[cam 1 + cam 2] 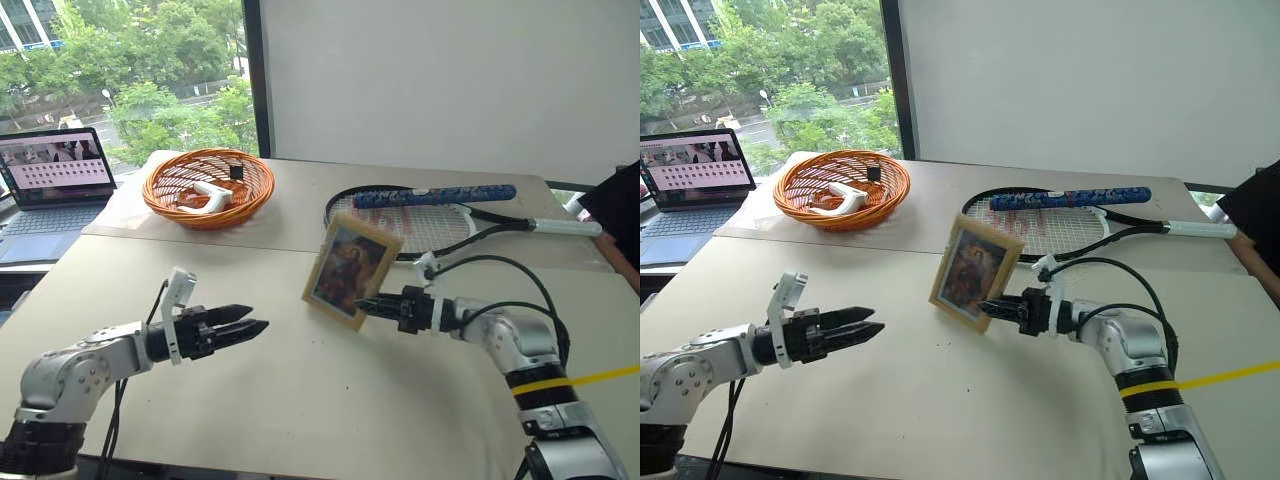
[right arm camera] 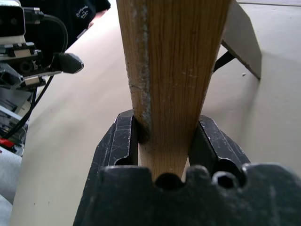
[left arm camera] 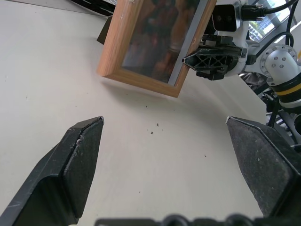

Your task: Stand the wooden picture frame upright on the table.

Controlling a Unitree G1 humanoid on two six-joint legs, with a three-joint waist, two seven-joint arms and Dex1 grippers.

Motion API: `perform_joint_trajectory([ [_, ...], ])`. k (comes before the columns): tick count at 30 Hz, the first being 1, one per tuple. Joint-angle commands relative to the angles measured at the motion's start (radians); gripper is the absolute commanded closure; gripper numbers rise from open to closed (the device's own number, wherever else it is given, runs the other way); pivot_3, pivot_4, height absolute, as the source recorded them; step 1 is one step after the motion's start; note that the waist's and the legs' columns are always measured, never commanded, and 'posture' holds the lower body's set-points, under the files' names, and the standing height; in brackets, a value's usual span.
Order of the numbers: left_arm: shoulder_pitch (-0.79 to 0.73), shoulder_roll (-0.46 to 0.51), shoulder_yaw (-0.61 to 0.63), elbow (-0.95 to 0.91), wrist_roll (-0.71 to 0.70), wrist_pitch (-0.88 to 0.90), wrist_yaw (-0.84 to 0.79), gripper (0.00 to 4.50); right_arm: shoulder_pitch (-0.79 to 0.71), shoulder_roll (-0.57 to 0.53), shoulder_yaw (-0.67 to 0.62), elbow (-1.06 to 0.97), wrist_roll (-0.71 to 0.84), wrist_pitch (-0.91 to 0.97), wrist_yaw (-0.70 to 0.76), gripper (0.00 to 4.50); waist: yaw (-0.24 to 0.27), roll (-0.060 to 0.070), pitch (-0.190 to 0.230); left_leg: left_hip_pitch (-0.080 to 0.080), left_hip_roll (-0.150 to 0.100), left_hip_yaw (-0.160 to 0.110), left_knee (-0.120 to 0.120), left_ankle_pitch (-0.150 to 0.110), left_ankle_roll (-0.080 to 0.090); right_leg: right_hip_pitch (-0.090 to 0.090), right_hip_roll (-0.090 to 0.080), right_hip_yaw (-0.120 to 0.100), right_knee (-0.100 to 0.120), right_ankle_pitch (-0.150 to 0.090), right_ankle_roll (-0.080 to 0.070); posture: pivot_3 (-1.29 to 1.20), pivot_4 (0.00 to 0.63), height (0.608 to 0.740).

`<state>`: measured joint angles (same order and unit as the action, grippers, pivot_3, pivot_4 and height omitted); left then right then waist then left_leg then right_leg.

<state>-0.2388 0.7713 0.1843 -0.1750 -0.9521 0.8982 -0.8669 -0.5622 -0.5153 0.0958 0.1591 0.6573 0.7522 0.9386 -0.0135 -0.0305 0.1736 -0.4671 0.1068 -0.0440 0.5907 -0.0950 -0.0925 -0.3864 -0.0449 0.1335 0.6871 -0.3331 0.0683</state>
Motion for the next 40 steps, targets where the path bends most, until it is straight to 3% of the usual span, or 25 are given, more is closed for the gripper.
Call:
perform_joint_trajectory([
  [1, -0.020, -0.009, 0.001, 0.009, 0.014, -0.008, -0.021, 0.00, 0.035, -0.004, 0.033, -0.066, -0.041, 0.000, 0.018, 3.29, 0.000, 0.000, 0.000, 0.000, 0.000, 0.000, 0.000, 0.000, 0.000, 0.000, 0.000, 0.000, 0.000, 0.000, 0.000, 0.00, 0.150, 0.697],
  [7, -0.020, -0.022, -0.002, 0.008, 0.040, -0.016, -0.028, 0.00, 0.073, -0.004, 0.079, -0.135, -0.139, -0.076, 0.009, 3.30, 0.000, 0.000, 0.000, 0.000, 0.000, 0.000, 0.000, 0.000, 0.000, 0.000, 0.000, 0.000, 0.000, 0.000, 0.000, 0.00, 0.150, 0.697],
  [9, -0.020, -0.024, -0.004, 0.007, 0.049, -0.019, -0.032, 0.00, 0.077, 0.002, 0.072, -0.141, -0.148, -0.087, 0.002, 2.29, -0.002, 0.000, 0.000, 0.000, 0.000, 0.000, 0.000, 0.000, 0.000, 0.000, 0.000, 0.000, 0.000, 0.000, 0.000, 0.00, 0.150, 0.697],
  [16, -0.039, -0.023, -0.010, 0.039, 0.088, -0.040, -0.078, 0.00, 0.077, -0.012, -0.032, -0.150, -0.091, -0.021, -0.004, 0.05, -0.001, 0.000, 0.000, -0.001, 0.000, -0.001, 0.000, 0.000, 0.000, -0.001, 0.000, 0.000, 0.000, 0.000, 0.000, 0.00, 0.150, 0.697],
  [22, -0.042, -0.042, 0.002, 0.055, 0.122, -0.090, -0.092, 0.00, 0.183, -0.103, -0.157, -0.223, -0.034, 0.011, 0.025, 0.05, 0.006, 0.000, 0.000, -0.001, 0.000, -0.001, 0.000, 0.000, 0.000, 0.000, 0.000, -0.001, 0.000, 0.000, 0.000, 0.00, 0.150, 0.697],
  [26, 0.022, -0.085, 0.000, 0.051, 0.308, -0.297, 0.015, 0.00, 0.390, -0.192, -0.262, -0.432, -0.066, -0.164, 0.080, 0.05, 0.010, 0.003, -0.001, -0.002, 0.000, -0.001, -0.001, 0.000, 0.000, -0.001, 0.000, -0.001, -0.001, 0.000, 0.000, 0.00, 0.150, 0.697],
  [28, 0.040, -0.101, -0.004, 0.058, 0.386, -0.381, 0.057, 0.00, 0.469, -0.176, -0.305, -0.501, -0.138, -0.282, 0.005, 0.05, 0.004, 0.003, -0.001, -0.002, 0.000, -0.001, -0.001, -0.001, 0.001, 0.000, 0.000, -0.001, -0.002, -0.001, 0.000, 0.00, 0.150, 0.697],
  [32, 0.074, -0.099, -0.059, 0.078, 0.556, -0.565, 0.077, 0.00, 0.546, -0.104, -0.349, -0.548, -0.209, -0.324, -0.170, 0.05, -0.005, 0.002, -0.001, -0.001, 0.000, -0.001, 0.000, 0.001, 0.001, 0.000, 0.000, -0.001, -0.001, 0.000, 0.001, 0.00, 0.150, 0.697],
  [40, 0.057, -0.141, -0.082, 0.070, 0.598, -0.599, 0.094, 0.00, 0.643, -0.046, -0.311, -0.572, -0.286, -0.350, -0.278, 0.05, 0.002, 0.002, -0.001, -0.001, 0.000, -0.001, 0.001, 0.003, 0.001, 0.000, 0.000, -0.001, -0.001, 0.002, 0.001, 0.00, 0.150, 0.697],
])
